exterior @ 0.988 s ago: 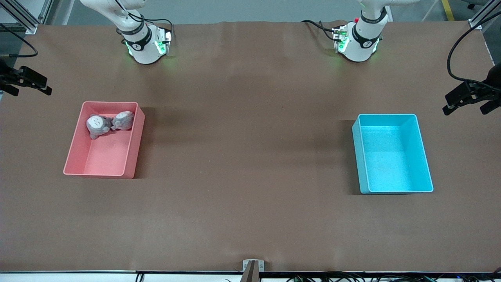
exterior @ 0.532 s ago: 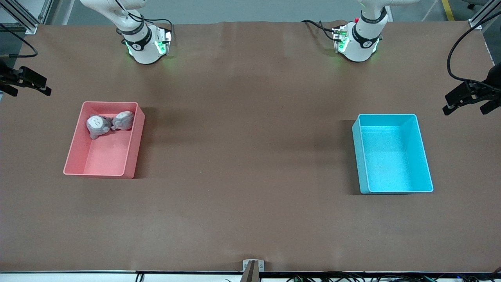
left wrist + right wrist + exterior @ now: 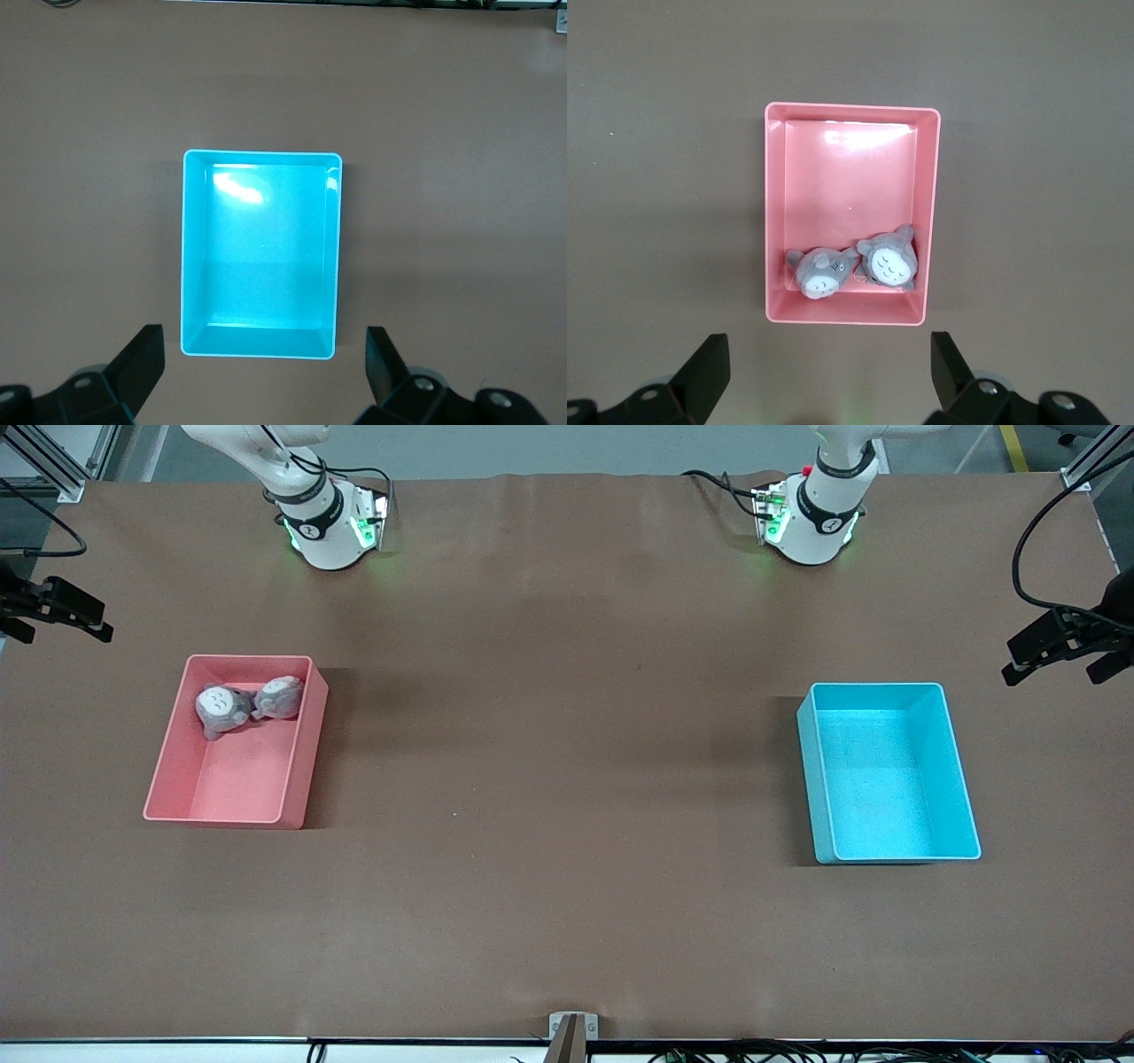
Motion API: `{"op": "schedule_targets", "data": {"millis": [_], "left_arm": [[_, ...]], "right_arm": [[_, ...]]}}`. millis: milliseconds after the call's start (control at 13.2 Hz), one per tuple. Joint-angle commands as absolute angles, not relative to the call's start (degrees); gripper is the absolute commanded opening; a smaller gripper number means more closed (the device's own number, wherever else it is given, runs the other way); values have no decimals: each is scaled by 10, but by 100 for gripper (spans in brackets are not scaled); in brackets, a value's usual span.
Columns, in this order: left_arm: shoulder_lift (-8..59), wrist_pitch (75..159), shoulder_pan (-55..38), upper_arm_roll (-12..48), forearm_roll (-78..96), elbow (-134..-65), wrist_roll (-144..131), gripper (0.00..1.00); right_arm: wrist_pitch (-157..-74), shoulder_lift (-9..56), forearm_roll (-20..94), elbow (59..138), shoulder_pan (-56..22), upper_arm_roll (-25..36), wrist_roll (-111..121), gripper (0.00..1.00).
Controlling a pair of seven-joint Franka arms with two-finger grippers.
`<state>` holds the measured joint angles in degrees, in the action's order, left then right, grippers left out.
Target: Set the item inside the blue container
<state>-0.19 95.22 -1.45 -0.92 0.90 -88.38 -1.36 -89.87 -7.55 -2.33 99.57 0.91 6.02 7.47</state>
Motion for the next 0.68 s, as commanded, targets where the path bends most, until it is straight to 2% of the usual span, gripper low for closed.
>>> {"op": "schedule_targets", "data": {"millis": [0,304,608], "left_arm": [[0,940,-13,-8,4,-871,-11,100],[0,940,-13,-8,4,-871,-11,100],[0,940,-13,-8,4,-871,-11,100]], "right_arm": [[-894,-79,-27,996,9,60,60,100],[-884,-71,-27,990,10,61,61,100],[-919,-26,-27,986,20,64,69,100]]}}
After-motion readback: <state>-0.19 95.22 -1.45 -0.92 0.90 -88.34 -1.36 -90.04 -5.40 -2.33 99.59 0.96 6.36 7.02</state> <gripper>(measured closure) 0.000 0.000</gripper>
